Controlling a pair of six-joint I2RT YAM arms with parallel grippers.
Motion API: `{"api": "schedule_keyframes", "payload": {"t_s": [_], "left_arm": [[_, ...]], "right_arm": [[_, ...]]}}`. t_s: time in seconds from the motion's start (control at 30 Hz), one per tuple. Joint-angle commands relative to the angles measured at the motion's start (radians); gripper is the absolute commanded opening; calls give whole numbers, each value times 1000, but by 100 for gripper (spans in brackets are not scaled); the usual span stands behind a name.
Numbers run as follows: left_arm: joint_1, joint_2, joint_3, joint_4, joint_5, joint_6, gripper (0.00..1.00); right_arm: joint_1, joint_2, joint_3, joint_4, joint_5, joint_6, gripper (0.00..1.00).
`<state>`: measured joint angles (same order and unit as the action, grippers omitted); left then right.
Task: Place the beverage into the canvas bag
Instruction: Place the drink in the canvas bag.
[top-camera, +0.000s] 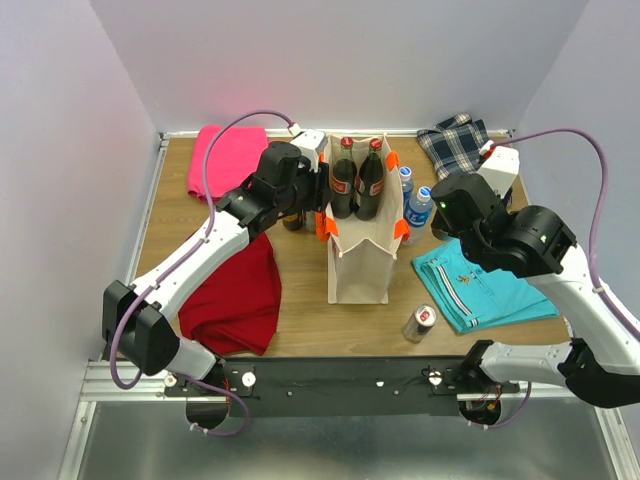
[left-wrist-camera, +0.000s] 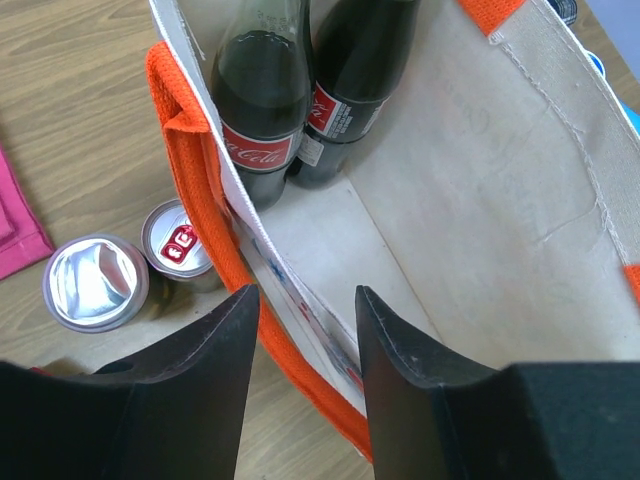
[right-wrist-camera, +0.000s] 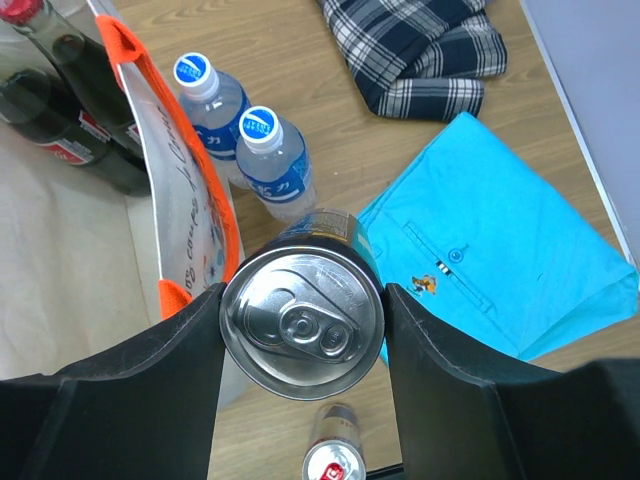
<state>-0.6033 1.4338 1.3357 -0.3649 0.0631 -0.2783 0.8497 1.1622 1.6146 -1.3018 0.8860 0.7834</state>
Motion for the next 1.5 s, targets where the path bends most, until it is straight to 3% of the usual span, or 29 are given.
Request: {"api": "schedule_keyframes", "payload": {"t_s": [0.0,0.43,0.6,1.03,1.47], "left_arm": [[2,10,2,4,20,-7,50],[4,24,42,-34,17,8,18],[2,22,53,-48,9,10,0],[2,11,65,-71,-13,14,0],[2,10,63,-68,-14,14,0]], "right_arm": [[3,13,85,88,99,-64,1],[3,113,203,268,87,-246,1],[3,143,232,338,71,-302,1],[5,243,334,484,-1,-440,1],[3,324,349,582,-249,-483,1]]}}
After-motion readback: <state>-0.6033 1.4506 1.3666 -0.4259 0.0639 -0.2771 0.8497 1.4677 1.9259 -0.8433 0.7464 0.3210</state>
